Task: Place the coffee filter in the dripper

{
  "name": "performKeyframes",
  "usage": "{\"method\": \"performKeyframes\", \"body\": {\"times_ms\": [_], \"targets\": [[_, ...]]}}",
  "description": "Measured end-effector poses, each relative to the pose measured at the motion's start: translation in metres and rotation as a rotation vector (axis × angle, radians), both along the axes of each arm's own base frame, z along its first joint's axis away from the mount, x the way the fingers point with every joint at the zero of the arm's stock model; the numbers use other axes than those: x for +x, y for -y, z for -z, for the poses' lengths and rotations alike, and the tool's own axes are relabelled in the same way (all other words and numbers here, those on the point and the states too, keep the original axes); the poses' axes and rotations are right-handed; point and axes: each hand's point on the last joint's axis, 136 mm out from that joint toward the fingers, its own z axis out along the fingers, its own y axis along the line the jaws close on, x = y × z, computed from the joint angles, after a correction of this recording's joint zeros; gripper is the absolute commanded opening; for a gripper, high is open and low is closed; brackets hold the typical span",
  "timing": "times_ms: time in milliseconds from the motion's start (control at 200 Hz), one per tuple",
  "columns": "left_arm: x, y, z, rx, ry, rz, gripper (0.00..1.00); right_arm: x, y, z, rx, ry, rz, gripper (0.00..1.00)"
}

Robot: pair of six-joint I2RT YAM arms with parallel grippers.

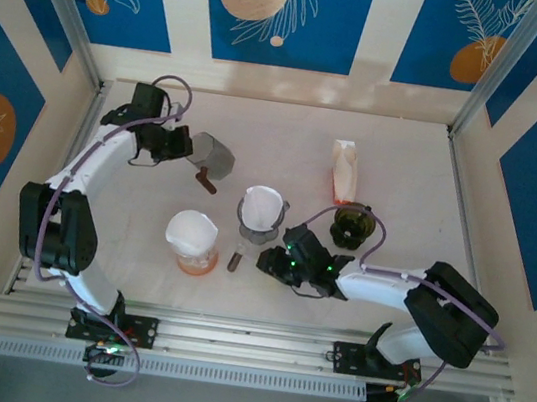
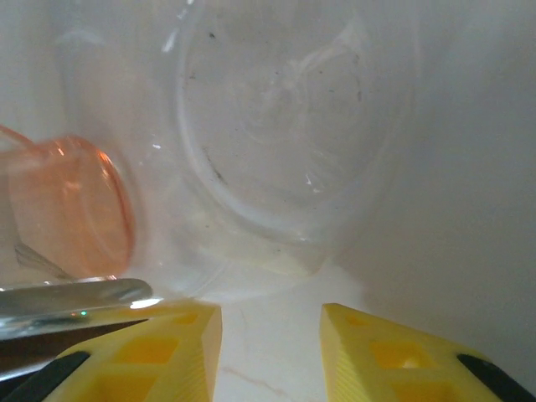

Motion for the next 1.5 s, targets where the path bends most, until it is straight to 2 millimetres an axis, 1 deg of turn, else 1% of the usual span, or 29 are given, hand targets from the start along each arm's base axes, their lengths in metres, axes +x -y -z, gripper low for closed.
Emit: {"method": "performKeyframes", "body": {"times_ms": [170, 315, 460, 765, 965, 1145, 1255, 1375, 1500], "targets": [[-0.001, -0.010, -0.001, -0.002, -0.002, -0.026, 0.00, 0.030, -0.015, -0.005, 0.024, 0.019, 0.012, 0.36], [0.000, -0.022, -0.007, -0.006, 0.009, -0.066, 0.00, 0.055, -0.032, -0.012, 0.052, 0.037, 0.011, 0.35], [0.000, -0.031, -0.013, -0.002, 0.024, -0.093, 0.00, 0.078, -0.044, -0.014, 0.067, 0.043, 0.012, 0.34], [0.002, -0.043, -0.017, -0.005, 0.030, -0.129, 0.00, 0.124, -0.063, -0.016, 0.094, 0.052, 0.019, 0.34], [0.003, -0.054, -0.016, -0.010, 0.026, -0.162, 0.00, 0.146, -0.073, -0.017, 0.109, 0.057, 0.021, 0.35], [0.004, -0.064, -0.016, -0.018, 0.021, -0.199, 0.00, 0.145, -0.070, -0.019, 0.099, 0.059, 0.030, 0.35], [0.005, -0.066, -0.020, -0.014, 0.026, -0.205, 0.00, 0.133, -0.056, -0.027, 0.077, 0.067, 0.043, 0.35], [0.006, -0.068, -0.036, -0.006, 0.062, -0.212, 0.00, 0.117, -0.039, -0.042, 0.042, 0.096, 0.067, 0.35], [0.003, -0.069, -0.063, -0.003, 0.128, -0.217, 0.00, 0.091, -0.021, -0.054, 0.012, 0.123, 0.079, 0.35]]}}
